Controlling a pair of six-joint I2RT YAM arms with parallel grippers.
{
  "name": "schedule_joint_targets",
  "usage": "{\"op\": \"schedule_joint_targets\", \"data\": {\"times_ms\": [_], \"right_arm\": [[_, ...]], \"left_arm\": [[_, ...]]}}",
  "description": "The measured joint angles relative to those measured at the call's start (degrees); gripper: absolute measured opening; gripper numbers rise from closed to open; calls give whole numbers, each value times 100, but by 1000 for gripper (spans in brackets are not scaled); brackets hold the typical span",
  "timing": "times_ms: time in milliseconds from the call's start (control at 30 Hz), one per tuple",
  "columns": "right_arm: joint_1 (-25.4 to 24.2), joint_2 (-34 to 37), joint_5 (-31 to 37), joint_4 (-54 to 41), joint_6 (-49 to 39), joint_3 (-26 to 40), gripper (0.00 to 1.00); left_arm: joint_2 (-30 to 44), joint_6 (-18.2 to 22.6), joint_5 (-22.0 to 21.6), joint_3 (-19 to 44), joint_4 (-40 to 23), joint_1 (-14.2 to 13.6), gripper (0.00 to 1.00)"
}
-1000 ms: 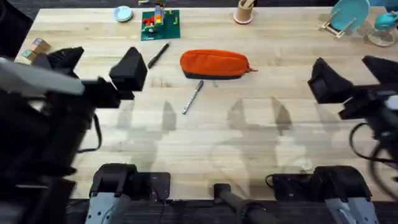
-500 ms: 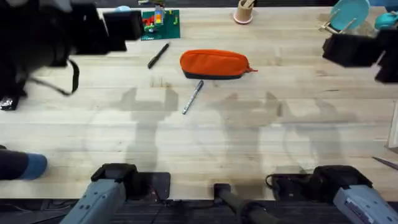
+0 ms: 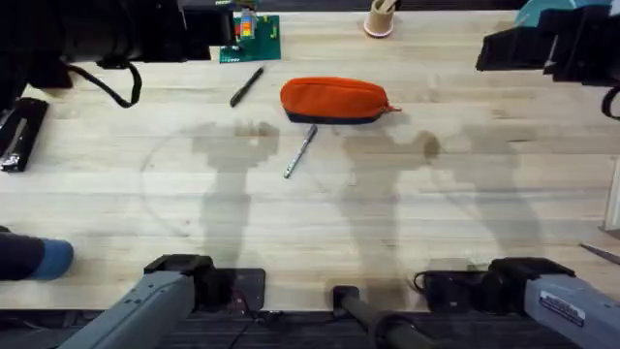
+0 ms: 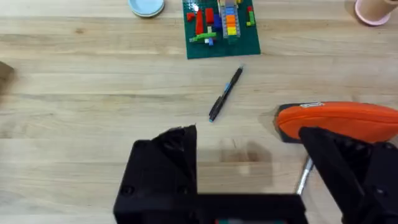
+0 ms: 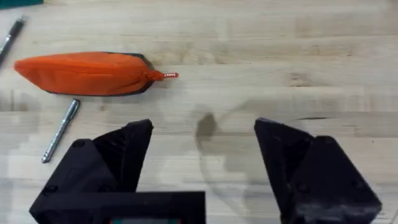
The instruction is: Unzip the bag, pick up the pens from the table one at a time and place them inside, then zip the bag closed.
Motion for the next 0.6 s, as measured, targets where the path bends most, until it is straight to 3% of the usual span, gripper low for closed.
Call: {"op": "schedule_joint_targets", "data": {"times_ms": [233,433,600], "right_arm": [[0,17,0,-9,0,13,996],[0,17,0,-9,0,13,996],[0,17,0,-10,0,15,996]], "left_arm": [[-6,684,224,149,113,18,992],[14,1479,1138,173,226,276,993],[253,2284,2382,192,334,888,998]]}}
